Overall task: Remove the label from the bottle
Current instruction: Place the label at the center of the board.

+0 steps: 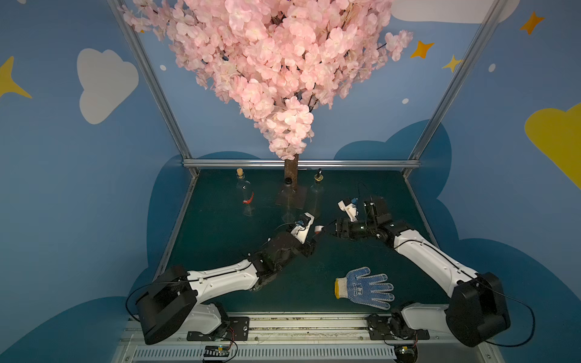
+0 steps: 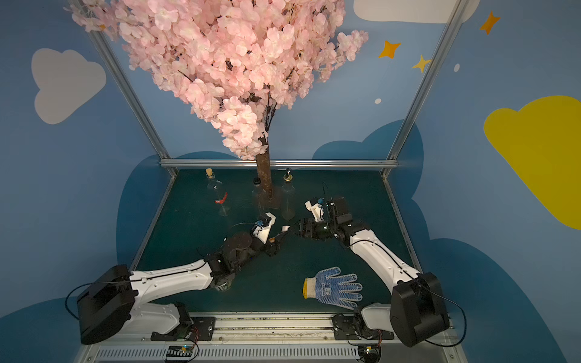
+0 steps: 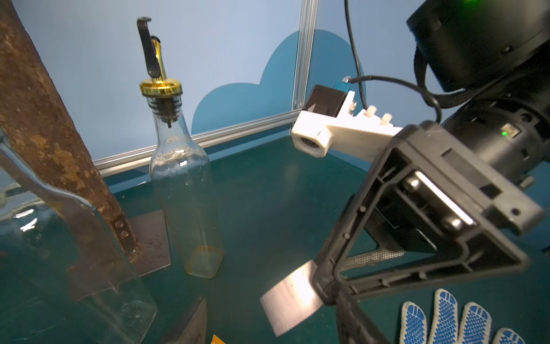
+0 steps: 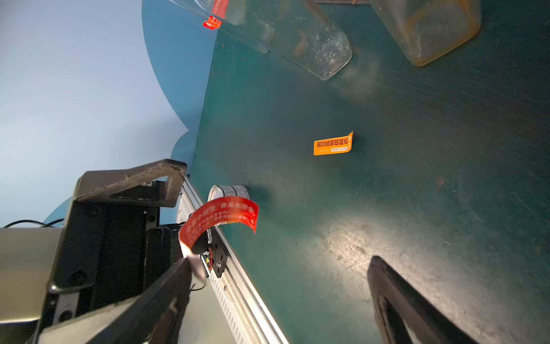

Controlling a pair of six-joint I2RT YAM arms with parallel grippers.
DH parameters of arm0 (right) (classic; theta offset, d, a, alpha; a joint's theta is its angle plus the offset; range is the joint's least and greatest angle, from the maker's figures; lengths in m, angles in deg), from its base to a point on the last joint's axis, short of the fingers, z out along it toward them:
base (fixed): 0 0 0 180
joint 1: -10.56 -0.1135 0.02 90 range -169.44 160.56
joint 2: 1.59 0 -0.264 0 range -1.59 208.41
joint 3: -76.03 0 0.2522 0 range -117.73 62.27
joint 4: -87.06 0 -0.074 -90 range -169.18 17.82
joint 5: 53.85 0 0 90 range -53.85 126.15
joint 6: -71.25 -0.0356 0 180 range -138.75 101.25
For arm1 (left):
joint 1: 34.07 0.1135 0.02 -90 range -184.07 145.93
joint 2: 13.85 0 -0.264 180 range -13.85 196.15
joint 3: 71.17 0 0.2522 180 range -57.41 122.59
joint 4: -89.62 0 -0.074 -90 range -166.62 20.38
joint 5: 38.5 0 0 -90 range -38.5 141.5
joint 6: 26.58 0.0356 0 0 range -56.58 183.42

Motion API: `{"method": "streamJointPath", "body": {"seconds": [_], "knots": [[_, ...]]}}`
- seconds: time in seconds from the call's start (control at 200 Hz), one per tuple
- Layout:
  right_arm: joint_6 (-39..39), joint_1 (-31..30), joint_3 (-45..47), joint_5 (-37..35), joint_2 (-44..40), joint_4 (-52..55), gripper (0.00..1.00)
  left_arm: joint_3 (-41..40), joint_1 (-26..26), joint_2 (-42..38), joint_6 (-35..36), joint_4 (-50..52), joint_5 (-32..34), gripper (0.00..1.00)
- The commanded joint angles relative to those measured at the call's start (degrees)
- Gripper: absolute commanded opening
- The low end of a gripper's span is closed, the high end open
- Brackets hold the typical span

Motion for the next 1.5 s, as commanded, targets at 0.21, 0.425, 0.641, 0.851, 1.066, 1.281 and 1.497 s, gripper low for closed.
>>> {"method": "streamJointPath", "body": {"seconds": [0.21,0.425,0.641,0.851,1.066,1.281,1.497], "knots": [[2.5,-0.6,-0.7,1.8,0.2,1.4,0.92,0.1,3.3,-1.2,-6.7,1.8,0.0,0.67],[2.7,-0.7,-0.8,2.0,0.7,1.4,0.92,0.5,3.6,-1.7,-7.2,1.4,-2.2,0.68],[2.9,-0.7,-1.0,1.7,1.3,1.4,0.92,-1.6,4.0,-4.0,-9.1,0.0,-0.7,0.68],[2.8,-0.7,-1.0,2.0,1.5,0.5,0.92,-0.1,4.8,-2.3,-10.6,0.8,-5.7,0.68],[2.4,-0.7,-1.2,1.6,1.2,-0.2,0.92,2.0,4.7,3.8,-13.2,-0.7,-8.8,0.69],[2.4,-0.3,-1.5,0.9,1.0,-0.8,0.92,5.3,4.8,10.0,-14.3,-0.3,-7.1,0.69],[2.6,0.5,-1.2,-0.4,1.2,-1.0,0.92,3.7,5.1,7.4,-14.2,0.8,-3.0,0.68]]}}
